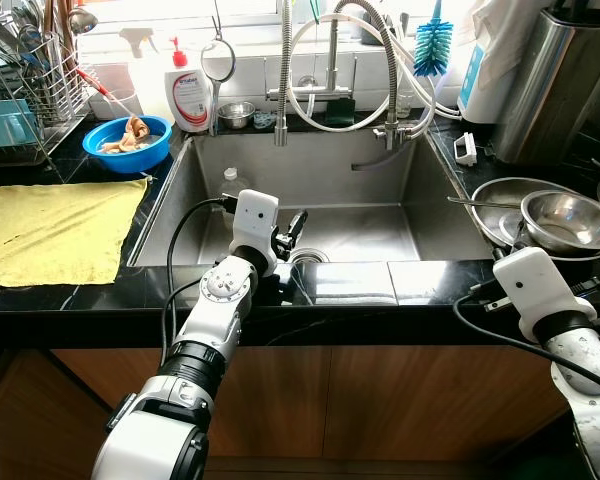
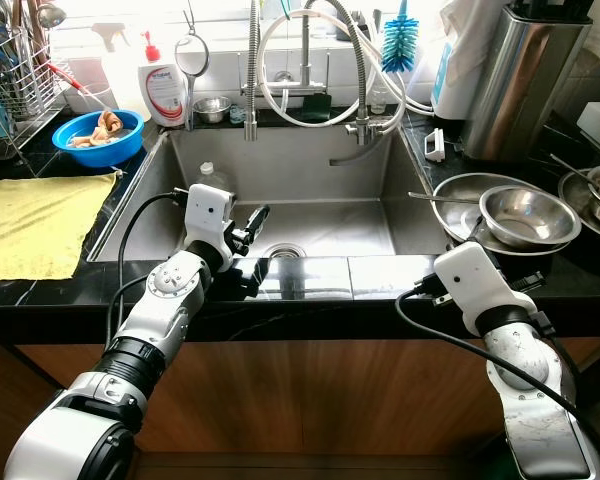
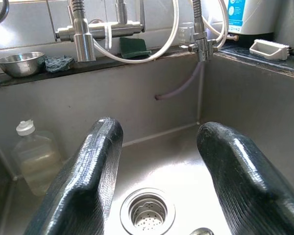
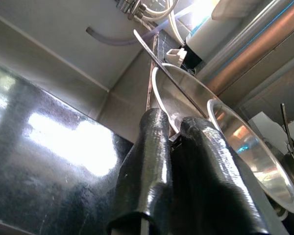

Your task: Kitchen organization

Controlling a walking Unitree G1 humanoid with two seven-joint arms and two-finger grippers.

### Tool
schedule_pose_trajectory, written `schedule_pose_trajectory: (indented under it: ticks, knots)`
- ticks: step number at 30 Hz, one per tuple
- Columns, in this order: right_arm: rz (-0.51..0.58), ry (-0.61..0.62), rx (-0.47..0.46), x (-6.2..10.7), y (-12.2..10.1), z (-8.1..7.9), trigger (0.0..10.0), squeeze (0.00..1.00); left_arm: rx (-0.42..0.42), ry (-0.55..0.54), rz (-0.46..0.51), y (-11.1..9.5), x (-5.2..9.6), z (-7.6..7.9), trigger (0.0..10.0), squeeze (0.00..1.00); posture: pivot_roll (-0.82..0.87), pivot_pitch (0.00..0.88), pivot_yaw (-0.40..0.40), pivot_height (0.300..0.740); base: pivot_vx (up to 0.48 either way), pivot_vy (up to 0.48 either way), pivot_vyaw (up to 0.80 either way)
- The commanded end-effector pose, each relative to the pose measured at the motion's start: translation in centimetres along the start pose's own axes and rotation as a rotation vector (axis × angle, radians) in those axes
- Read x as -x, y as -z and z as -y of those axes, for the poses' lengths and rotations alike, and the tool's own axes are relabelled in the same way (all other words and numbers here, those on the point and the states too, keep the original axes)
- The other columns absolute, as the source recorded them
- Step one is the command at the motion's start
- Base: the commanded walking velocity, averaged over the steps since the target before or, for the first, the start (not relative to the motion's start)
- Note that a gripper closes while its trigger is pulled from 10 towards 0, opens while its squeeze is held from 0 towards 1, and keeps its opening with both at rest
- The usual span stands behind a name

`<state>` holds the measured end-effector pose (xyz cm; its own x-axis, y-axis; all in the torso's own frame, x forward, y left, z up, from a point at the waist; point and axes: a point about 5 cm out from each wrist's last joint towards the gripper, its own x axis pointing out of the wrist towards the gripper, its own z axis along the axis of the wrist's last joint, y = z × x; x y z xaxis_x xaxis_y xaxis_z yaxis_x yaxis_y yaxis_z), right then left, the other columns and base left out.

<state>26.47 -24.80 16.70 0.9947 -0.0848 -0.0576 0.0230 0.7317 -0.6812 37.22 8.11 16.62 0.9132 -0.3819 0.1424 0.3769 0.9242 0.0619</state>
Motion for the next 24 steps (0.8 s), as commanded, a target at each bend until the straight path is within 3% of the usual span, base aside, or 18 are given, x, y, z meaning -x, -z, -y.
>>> schedule_pose_trajectory:
  ticks: [1,15,16,17,24]
  knots:
    - [0.037,0.001,-0.005,-0.2,-0.8,0.0,0.0,0.00,-0.001,-0.012,-0.018,0.2,0.1,-0.3,10.0,0.00,-0.04,0.000,0.057,0.740,0.000,0.000,0.00]
    - [0.116,0.090,-0.006,-0.5,-2.4,1.3,0.0,0.00,-0.001,-0.016,-0.022,0.2,0.1,-0.5,10.0,0.00,-0.04,0.000,0.056,0.740,0.000,0.000,0.00]
    - [0.118,0.091,-0.007,-0.5,-2.5,1.3,2.5,0.00,-0.002,-0.016,-0.022,0.2,0.1,-0.5,10.0,0.00,-0.04,0.000,0.056,0.740,0.000,0.000,0.00]
    - [0.121,0.092,-0.007,-0.6,-2.6,1.3,10.0,0.00,-0.002,-0.016,-0.022,0.2,0.1,-0.6,10.0,0.00,-0.04,0.000,0.055,0.740,0.000,0.000,0.00]
    - [0.137,0.039,-0.028,-0.7,-3.2,0.4,10.0,0.00,-0.005,-0.015,-0.025,0.3,0.2,-0.8,10.0,0.00,-0.04,0.000,0.055,0.740,0.000,0.000,0.00]
